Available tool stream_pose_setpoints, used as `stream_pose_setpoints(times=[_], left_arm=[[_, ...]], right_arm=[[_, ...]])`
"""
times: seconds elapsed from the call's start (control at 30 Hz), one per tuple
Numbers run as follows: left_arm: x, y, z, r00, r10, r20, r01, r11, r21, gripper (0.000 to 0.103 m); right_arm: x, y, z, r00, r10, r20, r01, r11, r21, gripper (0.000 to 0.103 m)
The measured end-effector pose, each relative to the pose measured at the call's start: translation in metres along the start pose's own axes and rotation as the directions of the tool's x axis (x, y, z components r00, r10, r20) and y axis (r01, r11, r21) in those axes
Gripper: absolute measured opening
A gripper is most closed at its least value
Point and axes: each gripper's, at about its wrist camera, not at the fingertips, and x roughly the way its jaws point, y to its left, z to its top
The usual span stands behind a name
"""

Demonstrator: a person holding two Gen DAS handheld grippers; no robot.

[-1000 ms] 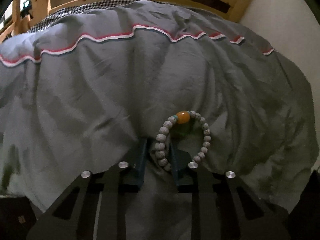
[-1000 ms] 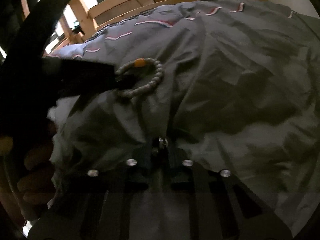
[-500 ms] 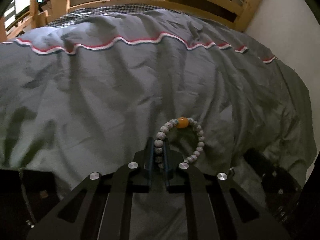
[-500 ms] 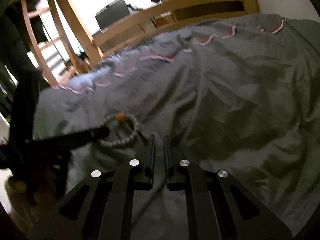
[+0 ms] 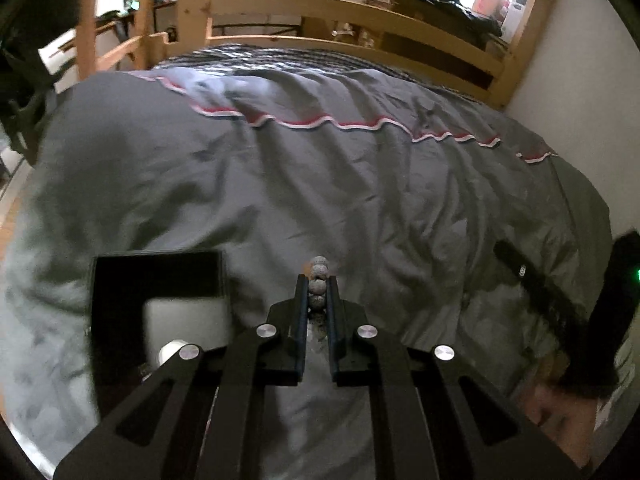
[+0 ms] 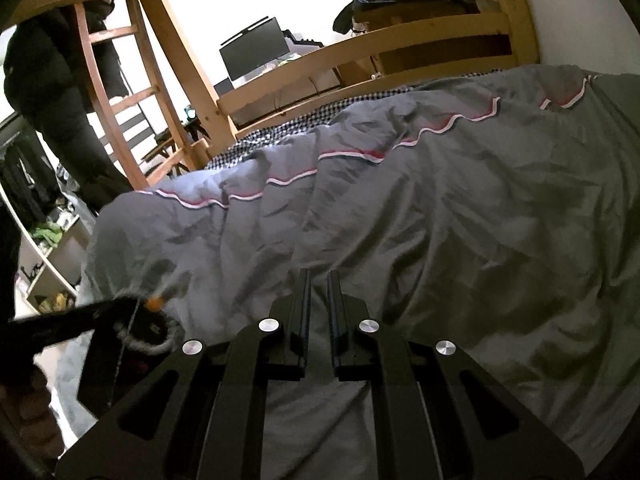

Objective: Organize jewelry
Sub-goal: 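Carry the bead bracelet and ring to the black box and lower them inside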

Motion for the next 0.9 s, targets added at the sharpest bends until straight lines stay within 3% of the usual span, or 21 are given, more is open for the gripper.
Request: stream_pose_setpoints(times=[0.2, 0.4, 0.47, 0.5, 0.57, 0.6, 0.63, 0.7, 0.77, 0.83, 0.9], left_arm=[[-0.048, 0.036, -0.028, 0.998, 0.030, 0.049, -0.028, 0.999, -0.042, 0.008], [-0.057, 0.058, -0.041, 0.994, 0.031, 0.108, -0.025, 0.998, -0.059, 0.008], [-0.056, 0.064, -0.044, 0.993, 0.027, 0.112, -0.020, 0.998, -0.065, 0.008], [-0.056, 0.065, -0.046, 0.993, 0.022, 0.115, -0.014, 0.998, -0.067, 0.008], [-0.055, 0.069, -0.051, 0.993, 0.006, 0.119, 0.003, 0.998, -0.069, 0.008], [-0.054, 0.070, -0.053, 0.993, 0.000, 0.116, 0.008, 0.998, -0.067, 0.008], [-0.052, 0.071, -0.056, 0.994, -0.005, 0.108, 0.012, 0.998, -0.060, 0.008], [-0.050, 0.072, -0.060, 0.995, 0.005, 0.100, 0.000, 0.999, -0.049, 0.008], [-0.049, 0.074, -0.063, 0.996, 0.006, 0.089, -0.001, 0.999, -0.047, 0.008], [-0.051, 0.079, -0.064, 0.996, 0.001, 0.086, 0.004, 0.998, -0.057, 0.008], [-0.054, 0.082, -0.064, 0.996, -0.001, 0.091, 0.007, 0.998, -0.064, 0.008]], right_arm=[[-0.007, -0.006, 0.007, 0.998, 0.060, 0.014, -0.060, 0.997, 0.054, 0.009], [-0.011, -0.010, 0.011, 0.998, 0.066, 0.020, -0.067, 0.995, 0.075, 0.009], [-0.008, -0.008, 0.010, 1.000, -0.010, -0.012, 0.010, 0.999, 0.040, 0.010], [-0.002, -0.005, 0.007, 0.993, -0.108, -0.043, 0.107, 0.994, -0.022, 0.010], [0.006, -0.004, -0.001, 0.980, -0.186, -0.070, 0.179, 0.980, -0.089, 0.012], [0.011, -0.004, -0.005, 0.974, -0.201, -0.100, 0.191, 0.976, -0.105, 0.020], [0.020, -0.006, -0.011, 0.962, -0.231, -0.142, 0.217, 0.970, -0.109, 0.040], [0.026, -0.007, -0.020, 0.954, -0.261, -0.146, 0.245, 0.962, -0.118, 0.053], [0.040, -0.006, -0.030, 0.939, -0.299, -0.170, 0.272, 0.947, -0.169, 0.050], [0.054, -0.010, -0.040, 0.922, -0.332, -0.201, 0.294, 0.935, -0.197, 0.031], [0.060, -0.012, -0.047, 0.919, -0.329, -0.217, 0.290, 0.937, -0.194, 0.020]])
